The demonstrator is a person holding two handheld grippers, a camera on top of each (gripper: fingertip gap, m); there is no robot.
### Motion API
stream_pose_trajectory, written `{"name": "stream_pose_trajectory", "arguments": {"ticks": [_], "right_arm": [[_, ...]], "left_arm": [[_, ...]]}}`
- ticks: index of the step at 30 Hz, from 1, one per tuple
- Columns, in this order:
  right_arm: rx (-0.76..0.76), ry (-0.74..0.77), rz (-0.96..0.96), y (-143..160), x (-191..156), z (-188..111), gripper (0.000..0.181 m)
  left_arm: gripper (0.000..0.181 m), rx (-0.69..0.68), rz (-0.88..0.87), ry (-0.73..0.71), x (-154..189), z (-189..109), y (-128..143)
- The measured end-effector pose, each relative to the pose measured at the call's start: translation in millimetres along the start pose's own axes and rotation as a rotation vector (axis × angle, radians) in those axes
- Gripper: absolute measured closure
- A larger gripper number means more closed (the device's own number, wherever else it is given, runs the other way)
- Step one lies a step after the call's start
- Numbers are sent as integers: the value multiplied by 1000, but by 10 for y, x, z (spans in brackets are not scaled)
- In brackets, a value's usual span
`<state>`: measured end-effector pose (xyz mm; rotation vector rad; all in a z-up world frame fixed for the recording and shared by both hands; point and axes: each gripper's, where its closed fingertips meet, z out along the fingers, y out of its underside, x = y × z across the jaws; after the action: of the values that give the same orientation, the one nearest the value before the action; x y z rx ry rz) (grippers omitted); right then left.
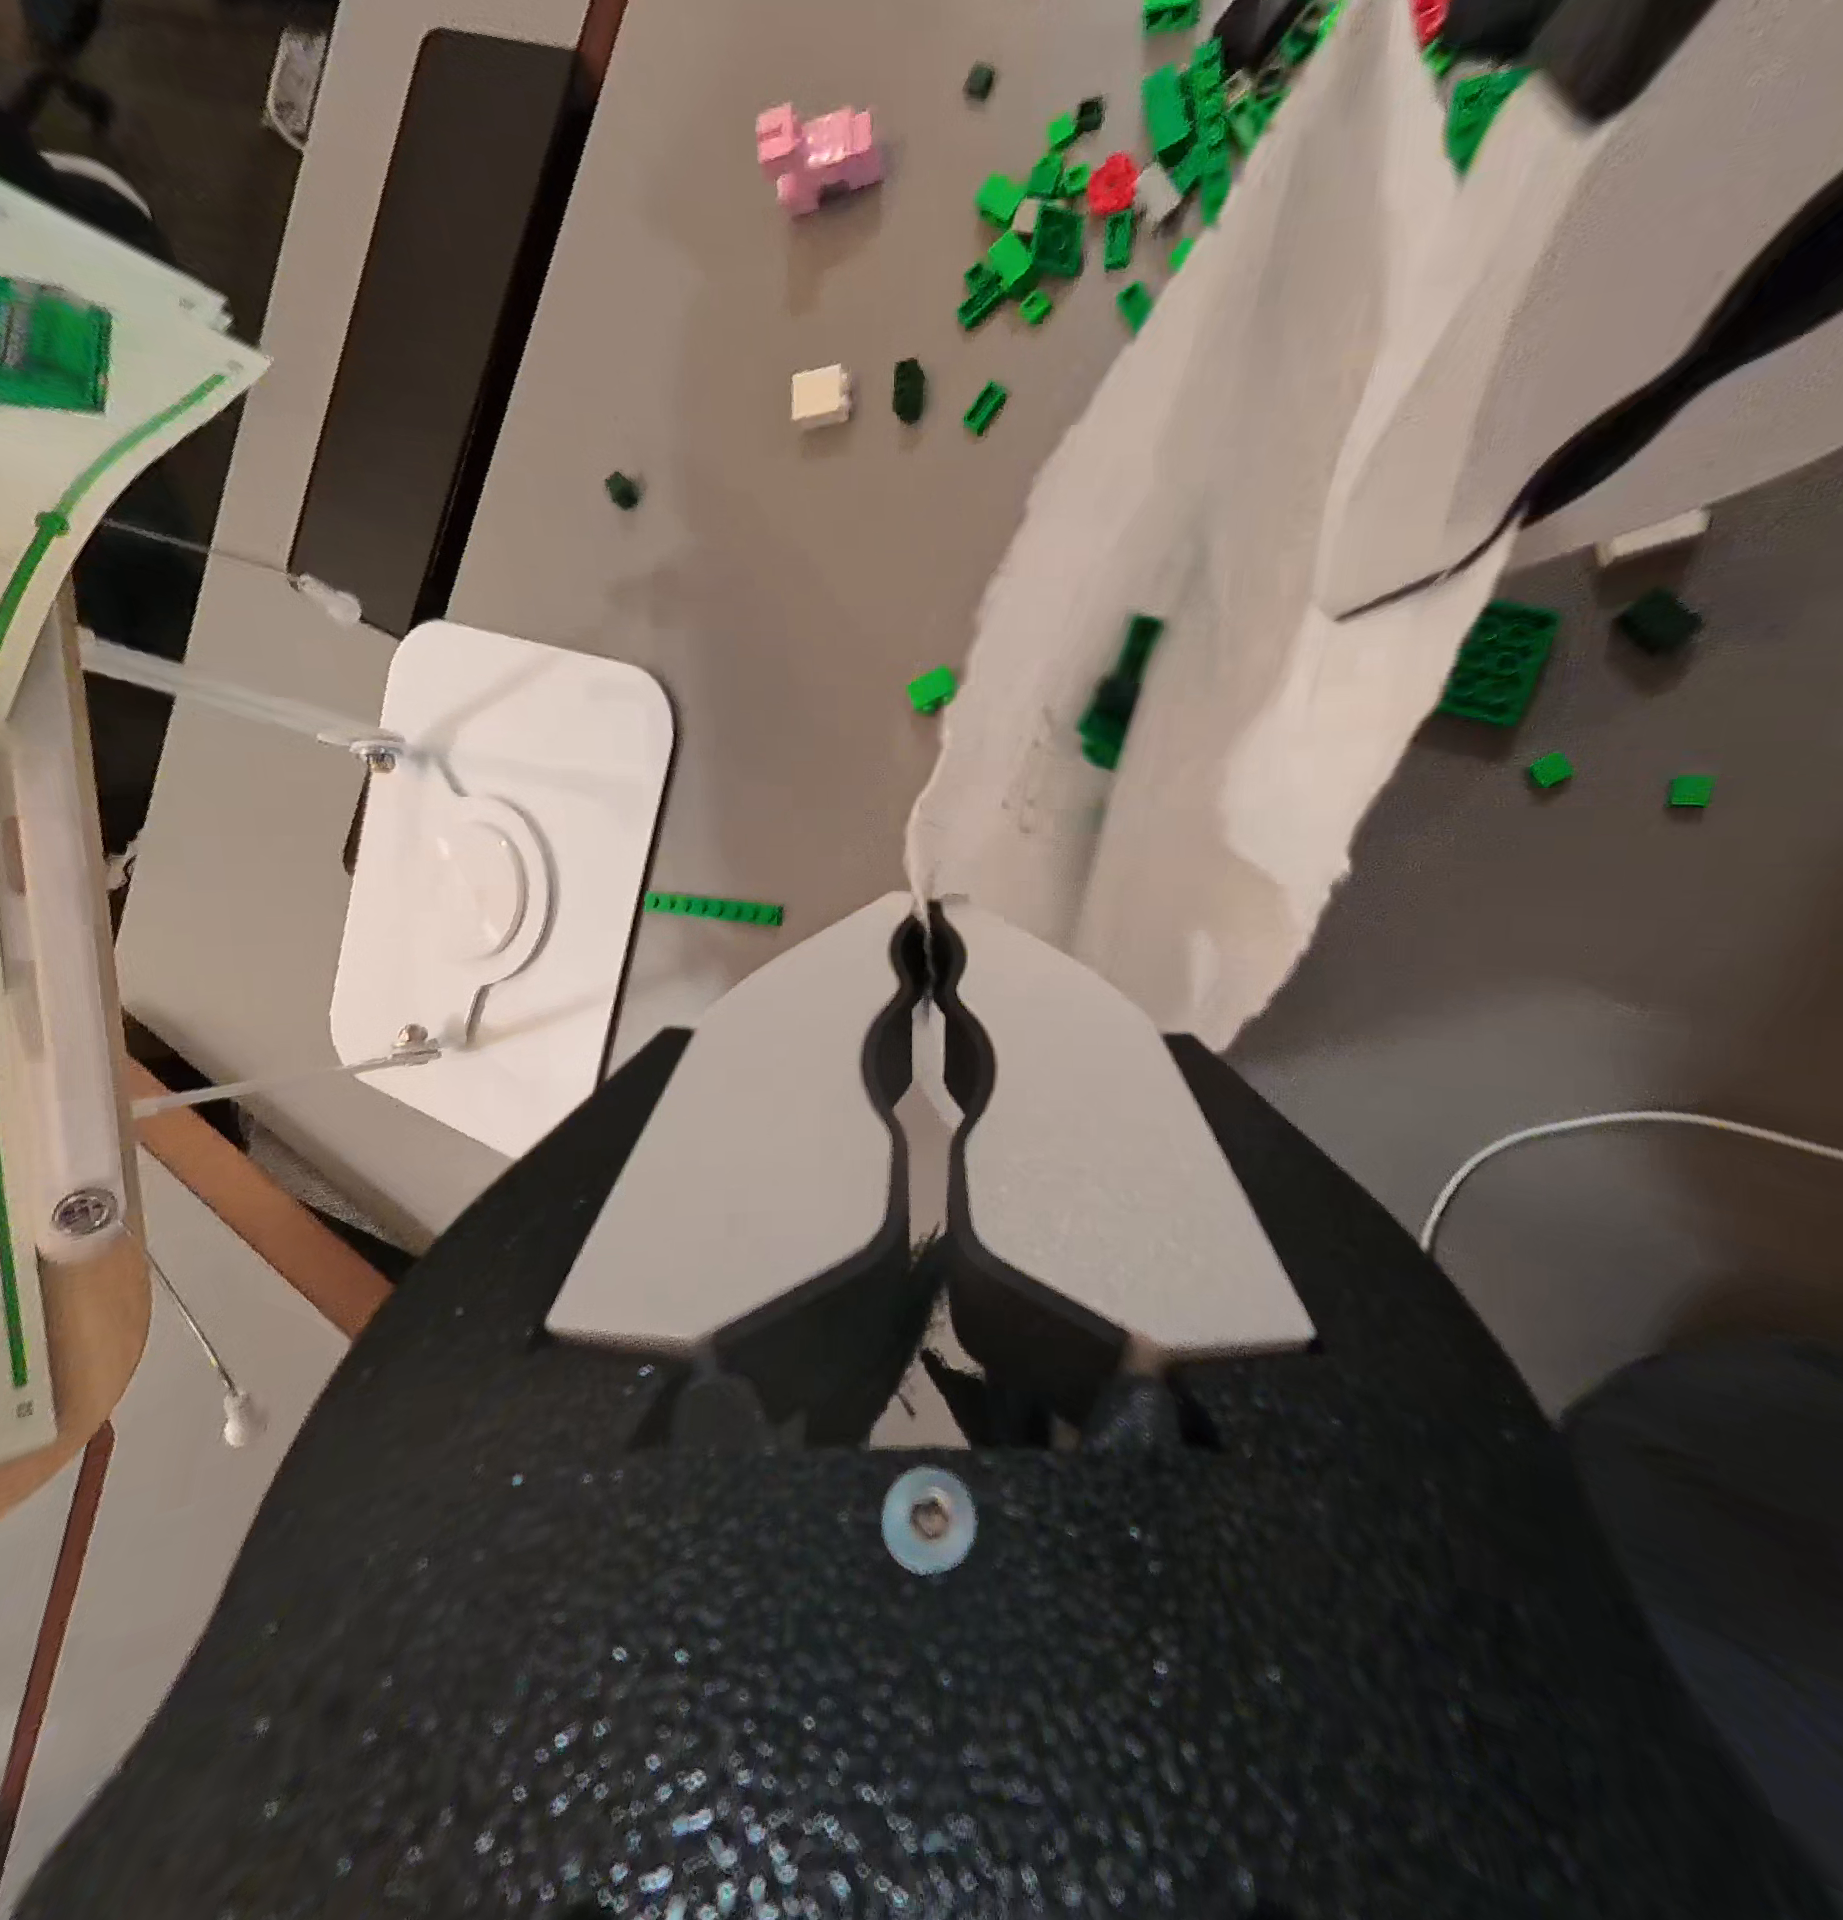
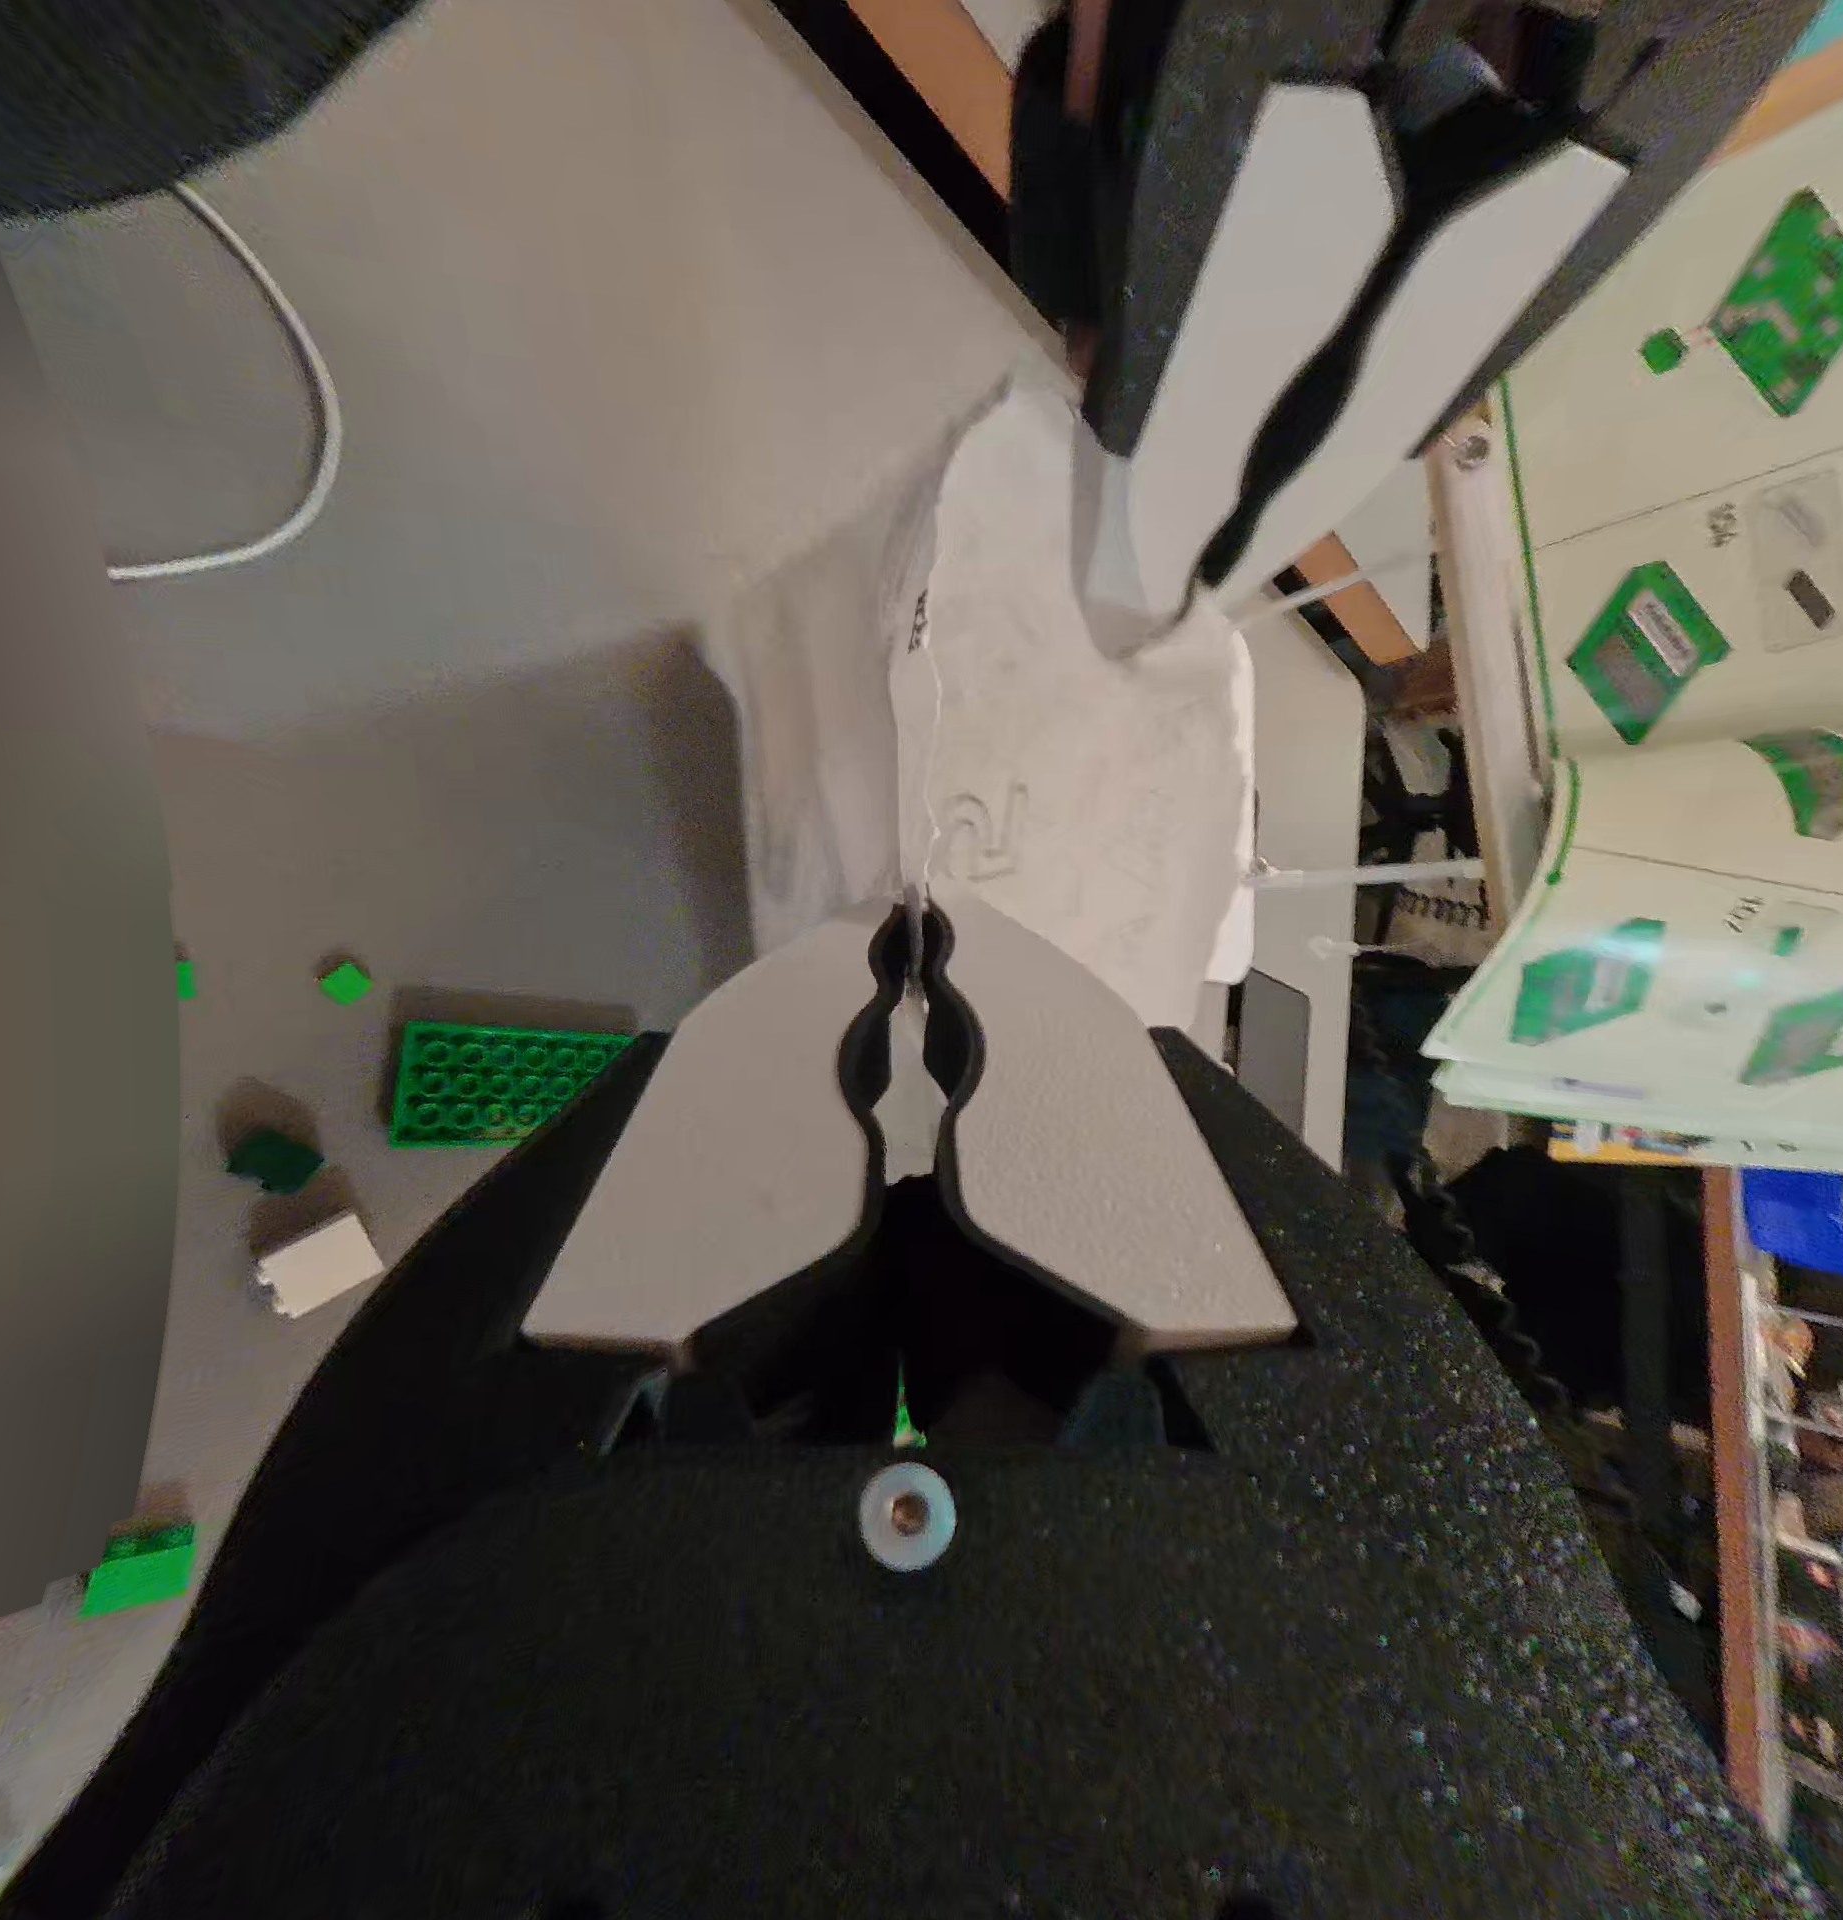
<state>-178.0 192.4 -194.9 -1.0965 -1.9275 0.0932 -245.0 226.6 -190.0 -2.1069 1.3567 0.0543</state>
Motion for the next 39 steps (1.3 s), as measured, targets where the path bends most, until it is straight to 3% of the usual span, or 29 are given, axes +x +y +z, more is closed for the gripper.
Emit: {"name": "stream_pose_trajectory", "arguments": {"ticks": [5,9,16,21,24,27,33,39], "right_arm": [[74,65,67,-66,137,-33,173],[167,-41,205,-146,112,-50,151],[306,21,418,-26,265,-496,150],[237,137,709,736,145,-570,145],[300,217,930,1138,66,-623,147],[323,246,1025,1433,-26,-618,147],[259,338,1089,1731,-59,-579,146],[261,424,1082,1736,16,-633,145]], "left_arm": [[181,-43,-10,-30,-17,4,21],[181,-92,-17,-50,-67,56,89],[181,-115,-55,-48,-98,60,188],[181,-83,-56,-62,-123,0,199],[181,-75,-46,-32,-81,12,205],[181,-70,-32,-27,-64,13,200],[181,-23,-2,-42,-100,6,146],[181,-49,-16,-52,-174,78,202]]}}
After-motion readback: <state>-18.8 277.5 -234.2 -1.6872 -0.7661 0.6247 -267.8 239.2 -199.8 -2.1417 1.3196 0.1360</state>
